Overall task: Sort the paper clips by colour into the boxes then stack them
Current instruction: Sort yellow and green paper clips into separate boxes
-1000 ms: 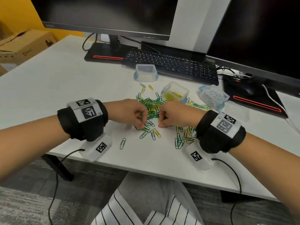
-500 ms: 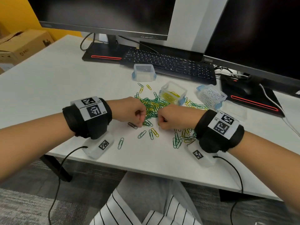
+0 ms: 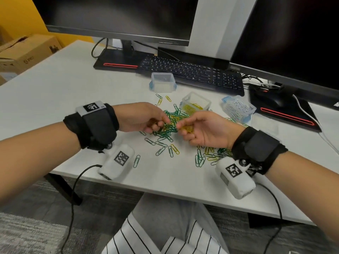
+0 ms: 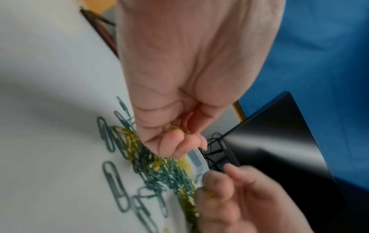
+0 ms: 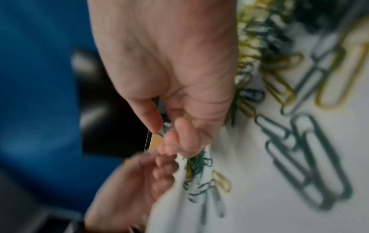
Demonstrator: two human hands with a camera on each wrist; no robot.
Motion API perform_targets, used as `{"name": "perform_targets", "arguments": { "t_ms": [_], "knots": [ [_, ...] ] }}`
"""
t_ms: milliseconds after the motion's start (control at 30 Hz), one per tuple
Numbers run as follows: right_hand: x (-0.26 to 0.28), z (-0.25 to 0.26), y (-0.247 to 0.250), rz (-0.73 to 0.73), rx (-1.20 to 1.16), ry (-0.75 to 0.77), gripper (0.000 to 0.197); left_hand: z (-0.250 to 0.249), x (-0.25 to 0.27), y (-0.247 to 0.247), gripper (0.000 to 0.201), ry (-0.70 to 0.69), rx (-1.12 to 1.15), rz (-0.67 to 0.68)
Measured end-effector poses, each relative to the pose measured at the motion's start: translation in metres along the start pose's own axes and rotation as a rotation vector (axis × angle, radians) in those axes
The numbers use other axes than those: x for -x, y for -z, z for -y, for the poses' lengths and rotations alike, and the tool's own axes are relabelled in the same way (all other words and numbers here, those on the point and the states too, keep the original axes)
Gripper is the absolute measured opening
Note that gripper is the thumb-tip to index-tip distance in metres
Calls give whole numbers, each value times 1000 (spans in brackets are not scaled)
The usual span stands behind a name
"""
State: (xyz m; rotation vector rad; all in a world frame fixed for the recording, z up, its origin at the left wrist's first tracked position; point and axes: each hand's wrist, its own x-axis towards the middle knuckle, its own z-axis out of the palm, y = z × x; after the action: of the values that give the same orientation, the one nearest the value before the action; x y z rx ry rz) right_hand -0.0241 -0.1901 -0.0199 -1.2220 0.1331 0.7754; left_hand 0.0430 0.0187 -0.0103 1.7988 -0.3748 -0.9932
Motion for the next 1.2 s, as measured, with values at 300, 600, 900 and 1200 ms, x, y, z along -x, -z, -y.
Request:
{"name": "perform_targets", "arguments": {
  "t_ms": [300, 600, 900, 1200],
  "knots": [
    [-2, -11, -32, -309, 1445, 69, 14, -20, -3, 20, 35, 121, 658, -92],
    [-8, 0, -24, -340, 1275, 94, 32, -29, -4, 8, 29, 30, 705, -178],
    [-33, 27, -17, -189, -539, 255, 31, -81, -12, -66, 9, -361, 275, -371],
    [-20, 76, 19, -491, -388, 319, 18, -71, -22, -13, 15, -364, -69, -498]
  ]
}}
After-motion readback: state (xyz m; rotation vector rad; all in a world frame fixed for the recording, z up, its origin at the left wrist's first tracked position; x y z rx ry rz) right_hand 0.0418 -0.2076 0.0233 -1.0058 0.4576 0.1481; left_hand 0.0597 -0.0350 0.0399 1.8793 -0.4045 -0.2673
